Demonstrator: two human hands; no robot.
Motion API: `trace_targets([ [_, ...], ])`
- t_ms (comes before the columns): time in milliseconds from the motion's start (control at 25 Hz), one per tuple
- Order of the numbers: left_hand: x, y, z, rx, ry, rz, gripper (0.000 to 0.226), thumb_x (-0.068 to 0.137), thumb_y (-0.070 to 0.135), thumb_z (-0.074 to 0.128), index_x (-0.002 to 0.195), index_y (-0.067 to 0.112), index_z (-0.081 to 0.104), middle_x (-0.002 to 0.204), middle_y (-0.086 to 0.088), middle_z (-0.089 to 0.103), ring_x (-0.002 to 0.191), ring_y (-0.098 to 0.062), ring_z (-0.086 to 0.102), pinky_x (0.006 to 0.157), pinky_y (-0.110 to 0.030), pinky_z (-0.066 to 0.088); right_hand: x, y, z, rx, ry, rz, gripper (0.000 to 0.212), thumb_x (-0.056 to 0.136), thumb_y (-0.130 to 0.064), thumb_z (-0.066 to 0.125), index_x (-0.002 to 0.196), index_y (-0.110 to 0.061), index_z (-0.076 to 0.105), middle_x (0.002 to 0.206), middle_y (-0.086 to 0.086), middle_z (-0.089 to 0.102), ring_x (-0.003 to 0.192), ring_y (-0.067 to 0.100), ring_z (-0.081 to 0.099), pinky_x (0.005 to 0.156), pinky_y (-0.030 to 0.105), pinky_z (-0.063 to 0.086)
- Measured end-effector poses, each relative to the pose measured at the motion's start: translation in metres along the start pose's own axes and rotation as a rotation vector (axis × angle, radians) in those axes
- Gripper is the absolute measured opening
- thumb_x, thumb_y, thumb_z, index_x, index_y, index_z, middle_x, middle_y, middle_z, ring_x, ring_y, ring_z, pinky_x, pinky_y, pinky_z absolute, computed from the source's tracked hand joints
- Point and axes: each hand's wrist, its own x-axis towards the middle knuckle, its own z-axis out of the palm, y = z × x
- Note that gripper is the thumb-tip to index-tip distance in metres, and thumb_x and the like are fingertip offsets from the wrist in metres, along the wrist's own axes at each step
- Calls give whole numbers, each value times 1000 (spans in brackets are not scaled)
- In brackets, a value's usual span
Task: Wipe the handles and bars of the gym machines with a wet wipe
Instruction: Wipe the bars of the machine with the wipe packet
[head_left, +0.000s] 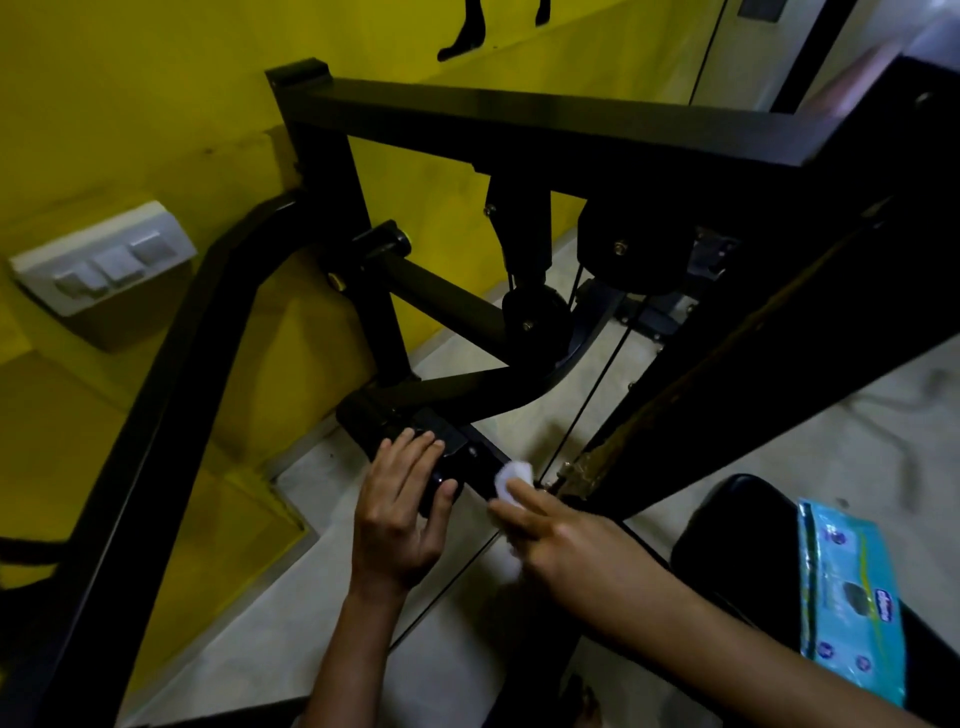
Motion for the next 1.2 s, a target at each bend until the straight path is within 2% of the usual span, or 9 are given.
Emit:
trace_targets([
  [200,2,-1,2,44,28,48,42,95,30,44,107,-5,65,112,-20,64,117,-24,50,108,-34,32,-1,21,-31,406,132,150,23,97,-25,43,100,-16,64,105,7,65,90,22,64,82,40,51],
  [480,-1,4,1,75,49,185,31,87,15,51,103,-7,65,111,-24,64,115,-30,50,107,-42,32,10,17,-15,279,87,138,29,96,-22,49,122,-10,51,112,11,62,94,26,63,80,39,51],
  [640,-7,21,13,62,15,248,33,86,22,52,106,-1,67,113,-18,64,118,-28,49,109,-44,28,-64,22,-33,274,-132,150,27,96,-28,47,113,-9,53,82,-1,58,60,4,52,67,20,47],
  [720,-8,24,15,85,27,249,35,87,27,54,105,0,68,112,-15,65,118,-28,49,109,-45,26,-85,26,-40,191,-212,237,24,96,-29,46,100,-10,60,68,0,46,51,15,40,59,23,36],
  [800,-8,25,17,108,41,274,36,87,28,55,104,0,68,112,-15,66,118,-26,50,110,-44,25,-77,24,-47,318,-92,273,31,97,-29,45,84,-12,67,61,-1,53,49,12,48,57,24,43],
  [920,-8,28,18,87,33,299,36,90,28,51,104,-1,67,111,-17,66,115,-24,52,110,-41,25,-41,9,-35,302,87,206,20,97,-24,47,110,-14,59,102,7,64,86,18,64,77,36,54],
  [1040,-7,29,18,55,31,292,37,92,27,47,103,-2,68,109,-18,66,111,-23,53,106,-38,30,-38,-15,-8,42,13,207,45,96,-8,29,140,-1,32,148,19,25,133,34,32,96,44,46],
  [1120,-7,28,18,65,38,295,37,91,27,48,102,-2,68,109,-18,67,111,-23,54,106,-38,30,-65,-21,-8,-58,-33,167,45,95,-7,23,137,0,37,151,16,14,139,33,17,95,43,47],
  [1200,-6,30,18,87,43,298,37,90,27,49,101,-2,69,108,-18,67,112,-23,54,107,-40,29,-94,-11,-17,8,-82,210,38,97,-9,31,134,-8,39,138,11,35,126,26,39,88,39,49],
])
